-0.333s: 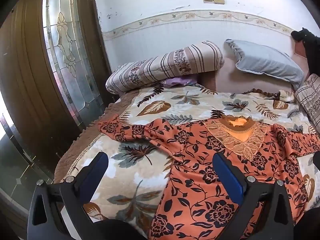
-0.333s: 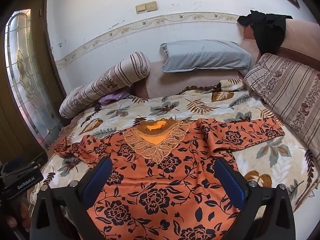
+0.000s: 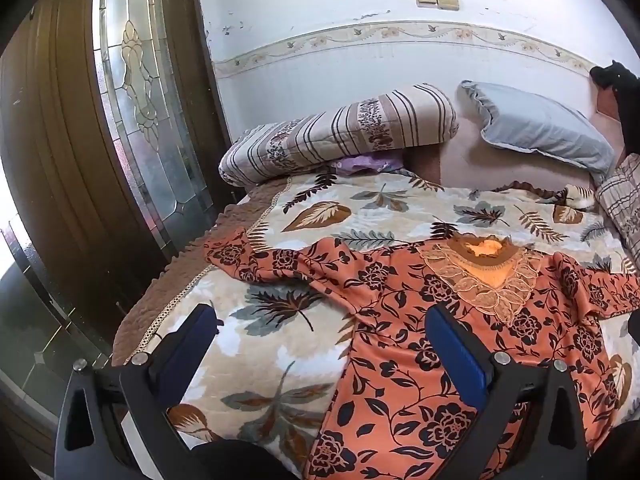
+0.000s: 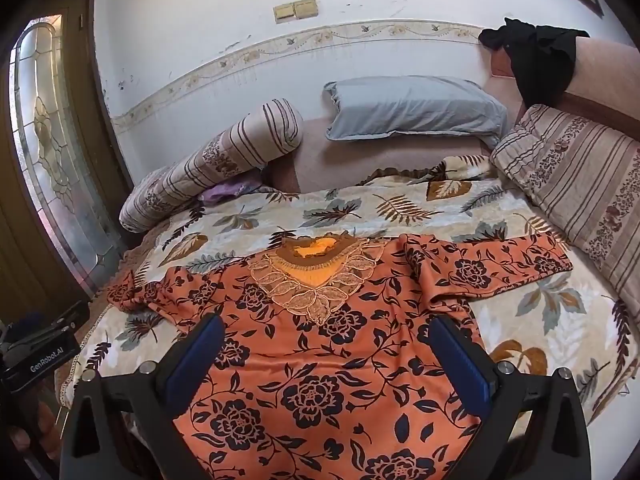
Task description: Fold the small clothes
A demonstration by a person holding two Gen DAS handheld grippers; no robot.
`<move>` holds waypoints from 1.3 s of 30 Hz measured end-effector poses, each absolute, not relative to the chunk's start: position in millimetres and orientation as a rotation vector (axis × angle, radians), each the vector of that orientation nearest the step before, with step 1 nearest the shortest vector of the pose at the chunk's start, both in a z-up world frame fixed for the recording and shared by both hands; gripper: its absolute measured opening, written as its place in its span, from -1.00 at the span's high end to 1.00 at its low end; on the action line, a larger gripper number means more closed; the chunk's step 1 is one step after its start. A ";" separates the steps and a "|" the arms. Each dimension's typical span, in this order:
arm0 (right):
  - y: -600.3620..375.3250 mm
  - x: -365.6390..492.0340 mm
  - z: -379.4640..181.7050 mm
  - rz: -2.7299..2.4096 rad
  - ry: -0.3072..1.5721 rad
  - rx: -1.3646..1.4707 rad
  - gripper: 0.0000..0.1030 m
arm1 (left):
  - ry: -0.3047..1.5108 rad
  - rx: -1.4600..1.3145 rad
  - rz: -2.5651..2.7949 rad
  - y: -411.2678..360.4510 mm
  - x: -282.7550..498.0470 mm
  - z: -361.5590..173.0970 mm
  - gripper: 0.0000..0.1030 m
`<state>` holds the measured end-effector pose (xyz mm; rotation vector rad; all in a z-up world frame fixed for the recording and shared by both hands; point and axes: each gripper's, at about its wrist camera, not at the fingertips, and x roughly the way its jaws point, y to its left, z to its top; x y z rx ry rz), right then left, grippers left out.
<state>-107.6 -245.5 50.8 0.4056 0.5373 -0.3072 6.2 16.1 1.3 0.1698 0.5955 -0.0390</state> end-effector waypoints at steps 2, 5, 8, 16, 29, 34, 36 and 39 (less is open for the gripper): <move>-240.8 -116.6 60.1 -0.306 0.540 0.403 -1.00 | 0.596 0.172 -0.035 14.7 6.8 3.4 -1.00; -236.5 -123.9 61.2 -0.305 0.545 0.405 -1.00 | 0.592 0.170 -0.026 17.6 7.4 4.5 -1.00; -229.3 -128.2 62.3 -0.306 0.550 0.407 -1.00 | 0.595 0.172 -0.021 19.2 7.8 4.7 -1.00; -215.5 -136.0 60.7 -0.305 0.557 0.419 -1.00 | 0.615 0.178 -0.022 18.0 7.2 2.5 -1.00; -204.9 -137.5 63.4 -0.314 0.563 0.432 -1.00 | 0.634 0.181 -0.031 13.0 9.5 1.1 -1.00; -210.6 -134.4 62.2 -0.323 0.565 0.439 -1.00 | 0.618 0.175 -0.040 7.8 12.3 -0.6 -1.00; -214.0 -131.6 57.4 -0.326 0.566 0.445 -1.00 | 0.624 0.178 -0.044 6.0 13.9 -1.4 -1.00; -215.1 -126.2 51.6 -0.327 0.565 0.450 -1.00 | 0.634 0.177 -0.048 3.2 16.8 -2.4 -1.00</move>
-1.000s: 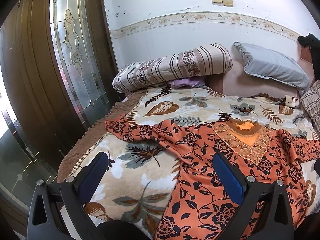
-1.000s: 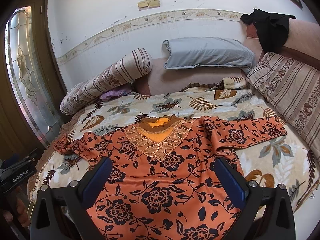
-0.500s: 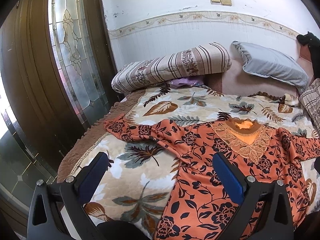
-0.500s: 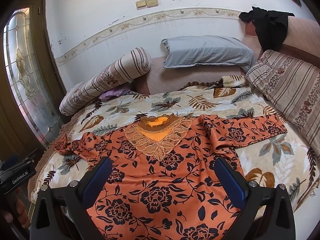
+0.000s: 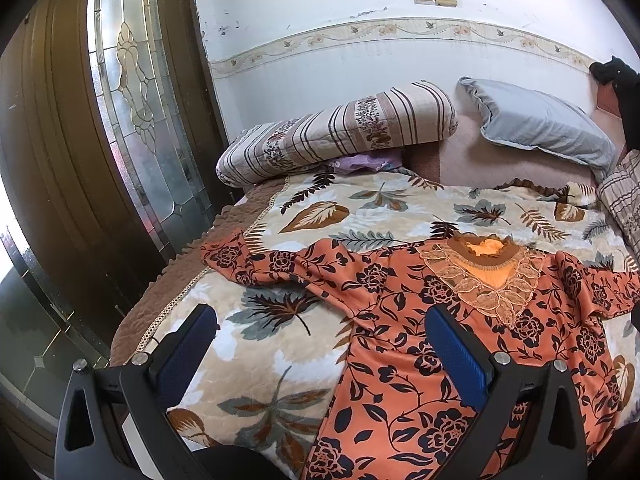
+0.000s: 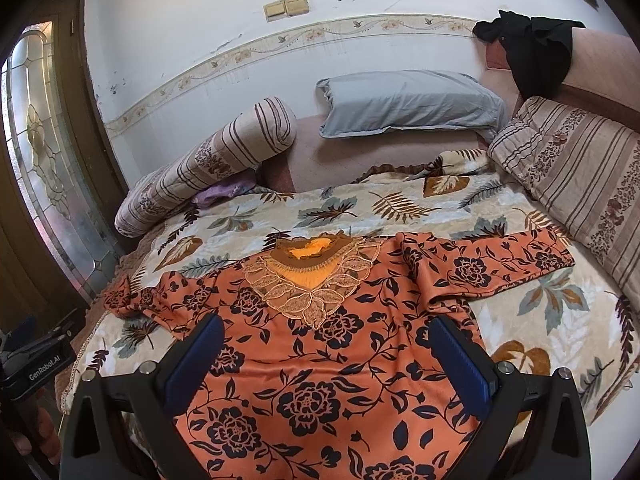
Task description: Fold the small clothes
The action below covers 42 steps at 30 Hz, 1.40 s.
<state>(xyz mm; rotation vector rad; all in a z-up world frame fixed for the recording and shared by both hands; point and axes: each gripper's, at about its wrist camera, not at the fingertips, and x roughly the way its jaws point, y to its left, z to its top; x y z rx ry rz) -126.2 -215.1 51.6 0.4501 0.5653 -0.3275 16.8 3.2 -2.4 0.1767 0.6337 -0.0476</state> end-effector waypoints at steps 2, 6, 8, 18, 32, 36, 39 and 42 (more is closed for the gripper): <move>-217.6 -123.2 49.4 -0.328 0.566 0.452 -1.00 | 0.635 0.177 -0.049 1.3 19.2 -3.9 -1.00; -223.9 -116.9 41.2 -0.328 0.569 0.470 -1.00 | 0.636 0.189 -0.048 -5.1 23.9 -7.5 -1.00; -227.7 -113.6 38.8 -0.327 0.574 0.476 -1.00 | 0.641 0.197 -0.048 -9.1 26.6 -10.0 -1.00; -322.0 -105.0 -9.3 -0.364 0.571 0.647 -1.00 | 0.861 0.237 -0.172 -49.4 67.8 -74.4 -1.00; -596.8 -172.1 -194.2 -0.624 0.460 1.538 -0.60 | 1.061 0.389 -0.241 -105.9 78.9 -179.3 -1.00; -621.7 -150.8 -190.9 -0.662 0.439 1.493 -0.48 | 1.069 0.334 -0.250 -89.8 83.3 -186.1 -1.00; -637.1 -134.3 -202.8 -0.698 0.423 1.466 -0.15 | 1.049 0.236 -0.282 -72.3 84.2 -192.9 -1.00; -645.5 -127.3 -226.4 -0.749 0.450 1.430 0.58 | 1.010 0.251 -0.290 -72.4 73.4 -190.9 -1.00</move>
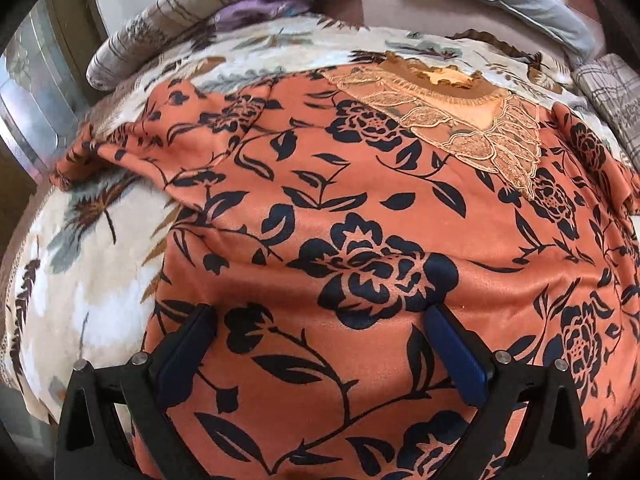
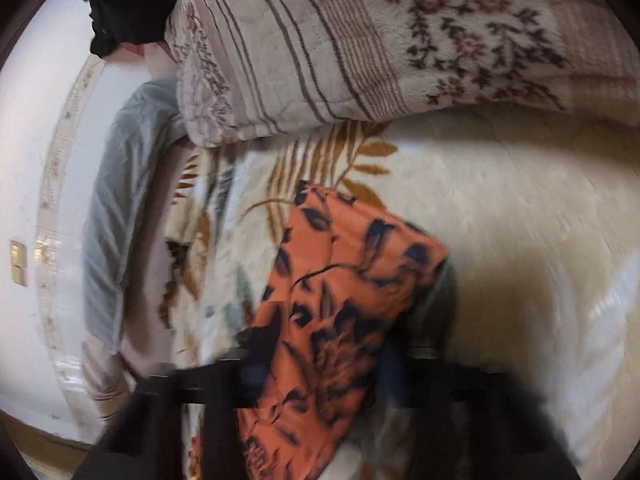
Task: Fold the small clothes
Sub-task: 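Grasp the blouse sleeve cuff with the right gripper and lift it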
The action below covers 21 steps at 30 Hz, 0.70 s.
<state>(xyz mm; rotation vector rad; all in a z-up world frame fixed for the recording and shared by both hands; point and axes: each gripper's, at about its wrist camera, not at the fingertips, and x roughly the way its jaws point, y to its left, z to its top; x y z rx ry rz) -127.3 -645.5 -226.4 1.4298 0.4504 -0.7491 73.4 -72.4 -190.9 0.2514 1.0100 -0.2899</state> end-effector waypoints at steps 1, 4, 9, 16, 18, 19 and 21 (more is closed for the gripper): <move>-643.9 -123.3 -222.4 -0.769 0.457 1.407 0.68 | 1.004 0.243 -0.288 -72.3 69.1 -189.2 -1.00; -636.1 -116.1 -200.9 -0.717 0.417 1.348 0.82 | 0.982 0.250 -0.280 -71.0 60.1 -184.0 -1.00; -585.9 -93.7 -124.9 -0.426 0.261 1.240 0.82 | 1.031 0.285 -0.279 -71.5 66.9 -182.8 -1.00; -461.7 -10.8 -70.1 0.013 0.310 1.121 0.82 | 0.934 0.264 -0.230 -46.9 68.2 -145.9 -1.00; -427.5 16.8 -76.2 0.107 0.377 1.121 0.81 | 0.917 0.240 -0.222 -38.9 68.5 -133.6 -1.00; -408.7 30.9 -81.8 0.146 0.425 1.120 0.74 | 0.906 0.227 -0.216 -35.1 68.8 -127.2 -1.00; -379.4 55.4 -96.8 0.195 0.534 1.117 0.70 | 0.892 0.211 -0.216 -32.7 69.7 -118.8 -1.00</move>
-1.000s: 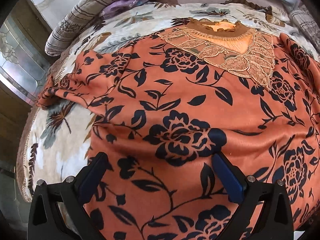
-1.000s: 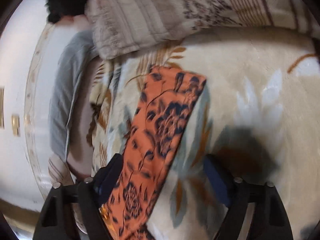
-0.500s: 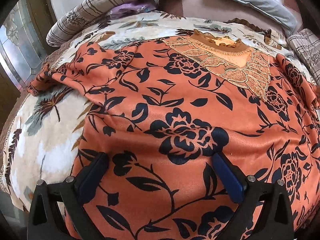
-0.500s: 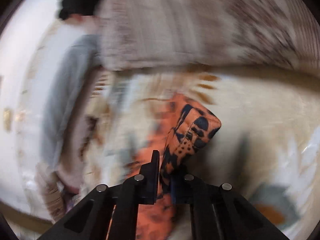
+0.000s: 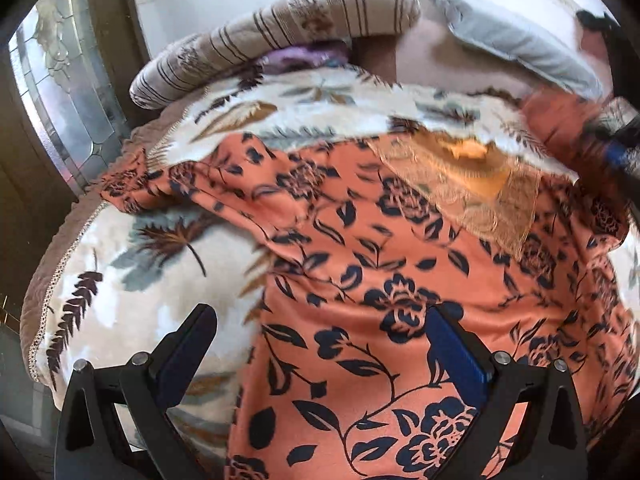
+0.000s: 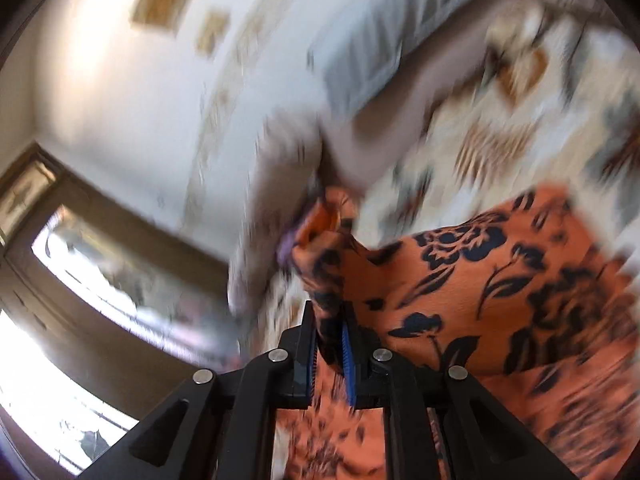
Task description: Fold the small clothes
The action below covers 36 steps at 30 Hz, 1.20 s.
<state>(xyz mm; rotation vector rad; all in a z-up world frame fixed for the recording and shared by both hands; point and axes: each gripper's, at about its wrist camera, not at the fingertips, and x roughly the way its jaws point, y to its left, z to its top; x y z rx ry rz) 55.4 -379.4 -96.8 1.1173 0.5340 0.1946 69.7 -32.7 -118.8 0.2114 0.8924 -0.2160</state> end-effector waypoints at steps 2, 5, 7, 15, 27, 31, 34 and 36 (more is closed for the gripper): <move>-354.5 71.3 -115.1 0.255 0.656 1.136 0.21 | 0.891 0.203 -0.226 -32.2 71.6 -113.3 -1.00; -341.8 60.3 -123.6 0.268 0.666 1.182 -0.51 | 0.896 0.189 -0.255 -36.2 73.9 -109.8 -1.00; -345.3 49.6 -117.4 0.255 0.632 1.168 -0.51 | 0.907 0.178 -0.277 -42.8 79.7 -108.7 -1.00; -400.4 -38.6 -127.4 -0.032 0.576 1.323 -0.38 | 0.993 0.065 -0.414 -100.5 115.0 -120.6 -0.99; -438.6 -46.1 -191.5 -0.096 0.719 1.536 -0.22 | 1.176 0.022 -0.526 -190.4 142.8 -188.8 -0.32; -442.2 -52.4 -197.8 -0.080 0.723 1.551 -0.22 | 1.171 0.074 -0.575 -209.0 140.9 -190.6 0.36; -438.1 -53.4 -193.9 -0.112 0.693 1.519 -0.22 | 1.161 0.090 -0.558 -210.3 145.7 -188.5 0.79; -435.4 -51.8 -185.4 -0.137 0.671 1.494 -0.22 | 1.144 0.068 -0.553 -204.3 149.9 -178.9 0.88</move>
